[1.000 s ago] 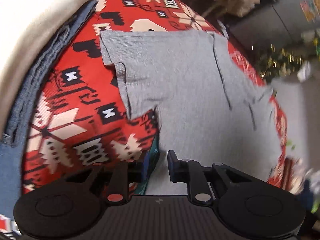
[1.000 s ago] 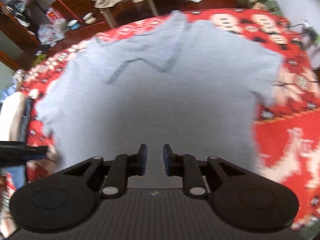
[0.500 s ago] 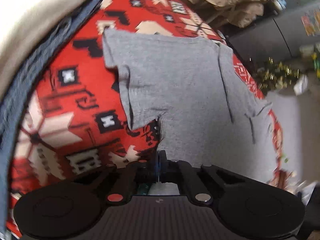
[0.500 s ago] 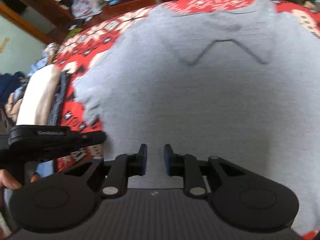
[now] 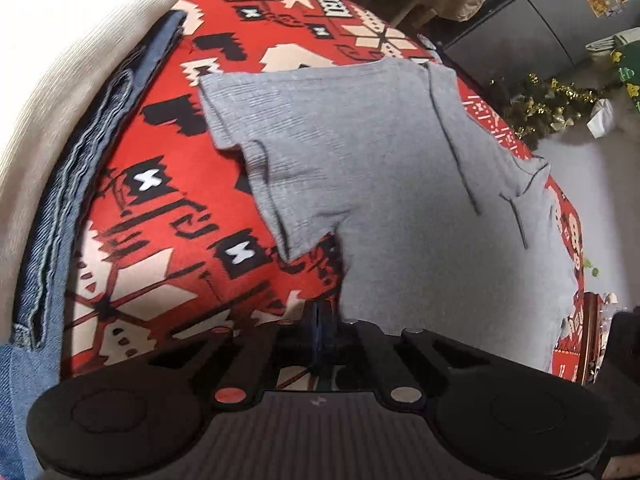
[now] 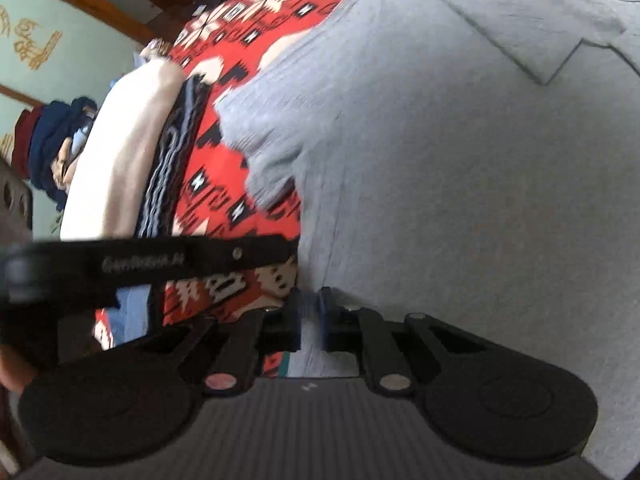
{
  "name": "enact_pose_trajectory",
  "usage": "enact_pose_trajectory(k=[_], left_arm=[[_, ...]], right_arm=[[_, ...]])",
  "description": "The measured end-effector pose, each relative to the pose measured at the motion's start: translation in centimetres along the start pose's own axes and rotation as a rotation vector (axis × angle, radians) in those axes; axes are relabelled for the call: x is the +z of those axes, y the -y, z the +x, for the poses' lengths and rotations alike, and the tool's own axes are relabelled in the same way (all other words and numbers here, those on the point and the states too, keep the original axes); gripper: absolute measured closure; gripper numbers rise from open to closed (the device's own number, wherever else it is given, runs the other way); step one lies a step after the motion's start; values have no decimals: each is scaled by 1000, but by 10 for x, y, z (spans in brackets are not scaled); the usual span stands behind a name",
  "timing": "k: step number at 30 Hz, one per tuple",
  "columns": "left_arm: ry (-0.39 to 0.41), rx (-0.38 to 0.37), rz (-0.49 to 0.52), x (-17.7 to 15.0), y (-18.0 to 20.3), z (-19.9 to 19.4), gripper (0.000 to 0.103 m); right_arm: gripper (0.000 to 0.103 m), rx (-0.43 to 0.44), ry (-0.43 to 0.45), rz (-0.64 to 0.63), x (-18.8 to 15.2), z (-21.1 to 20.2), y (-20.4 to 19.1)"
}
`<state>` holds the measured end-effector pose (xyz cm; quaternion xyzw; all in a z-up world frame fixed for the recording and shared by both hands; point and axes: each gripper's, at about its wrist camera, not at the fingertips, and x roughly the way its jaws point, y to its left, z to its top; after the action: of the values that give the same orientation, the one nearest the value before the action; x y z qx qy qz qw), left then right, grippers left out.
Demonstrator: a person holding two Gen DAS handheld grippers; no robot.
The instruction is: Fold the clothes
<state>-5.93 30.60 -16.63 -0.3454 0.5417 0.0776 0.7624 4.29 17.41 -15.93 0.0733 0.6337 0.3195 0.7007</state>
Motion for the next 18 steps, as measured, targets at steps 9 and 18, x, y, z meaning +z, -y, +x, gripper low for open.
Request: enact_pose_trajectory(k=[9, 18], left_arm=[[-59, -27, -110, -37, -22, -31, 101], [-101, -25, -69, -56, -18, -28, 100]], right_arm=[[94, 40, -45, 55, -30, -12, 6], [102, 49, -108, 56, -48, -2, 4]])
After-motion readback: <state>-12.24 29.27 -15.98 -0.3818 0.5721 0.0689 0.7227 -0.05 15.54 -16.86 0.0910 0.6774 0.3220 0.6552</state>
